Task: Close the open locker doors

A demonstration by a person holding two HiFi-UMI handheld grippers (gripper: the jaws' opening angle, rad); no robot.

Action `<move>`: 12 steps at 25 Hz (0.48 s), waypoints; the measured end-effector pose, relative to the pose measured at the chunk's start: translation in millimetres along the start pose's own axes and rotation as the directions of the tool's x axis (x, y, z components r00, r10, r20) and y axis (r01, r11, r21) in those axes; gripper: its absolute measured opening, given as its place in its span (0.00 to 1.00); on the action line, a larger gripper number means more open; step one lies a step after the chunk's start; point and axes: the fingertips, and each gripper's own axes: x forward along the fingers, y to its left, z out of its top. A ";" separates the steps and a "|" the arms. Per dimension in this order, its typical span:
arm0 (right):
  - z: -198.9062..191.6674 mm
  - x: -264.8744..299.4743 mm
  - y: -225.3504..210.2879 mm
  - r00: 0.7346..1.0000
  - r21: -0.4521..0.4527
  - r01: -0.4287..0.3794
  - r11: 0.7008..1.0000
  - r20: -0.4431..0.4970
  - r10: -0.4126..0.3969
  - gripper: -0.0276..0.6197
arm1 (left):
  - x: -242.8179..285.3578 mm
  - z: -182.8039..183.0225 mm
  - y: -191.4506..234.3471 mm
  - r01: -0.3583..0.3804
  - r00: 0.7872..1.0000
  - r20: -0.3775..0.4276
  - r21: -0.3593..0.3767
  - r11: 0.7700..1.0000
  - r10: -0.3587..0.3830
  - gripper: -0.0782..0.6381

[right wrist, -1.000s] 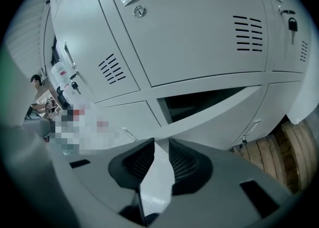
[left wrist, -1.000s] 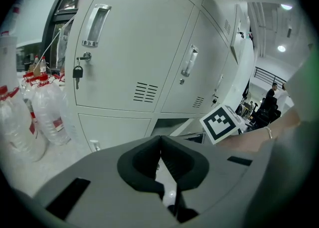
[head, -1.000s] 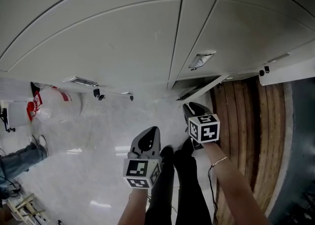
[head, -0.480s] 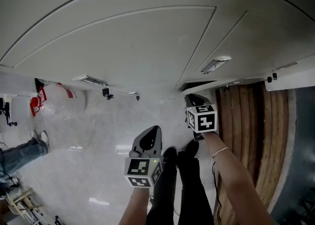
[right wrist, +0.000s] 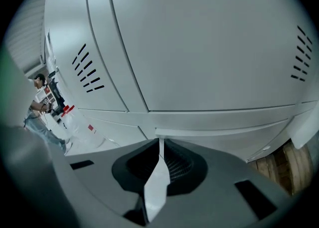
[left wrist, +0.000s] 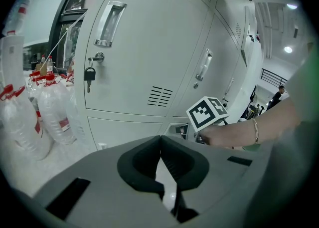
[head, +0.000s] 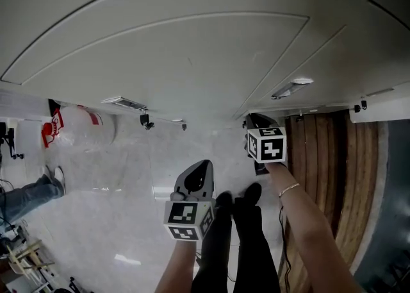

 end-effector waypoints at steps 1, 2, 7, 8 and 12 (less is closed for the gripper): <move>1.1 1.1 -0.8 1.000 0.009 0.003 1.000 0.003 -0.003 0.09 | 0.9 0.8 -0.1 0.001 1.000 -0.001 -0.001 1.000 -0.001 0.14; 1.9 2.1 -1.3 1.000 0.016 0.006 1.000 0.004 -0.006 0.09 | 1.5 2.0 -0.4 0.003 1.000 0.000 -0.001 1.000 -0.003 0.14; 5.2 5.6 -0.2 1.000 0.024 0.012 1.000 0.001 -0.012 0.09 | 3.3 8.2 -1.1 0.006 1.000 0.009 -0.003 1.000 -0.006 0.14; 5.3 6.2 0.1 1.000 0.022 0.012 1.000 -0.002 -0.012 0.09 | 3.2 9.4 -1.4 0.007 1.000 0.011 -0.003 1.000 -0.007 0.14; 4.5 5.0 2.1 1.000 0.014 0.005 1.000 -0.008 -0.005 0.09 | 2.6 11.8 -2.1 0.007 1.000 0.014 -0.001 1.000 -0.007 0.14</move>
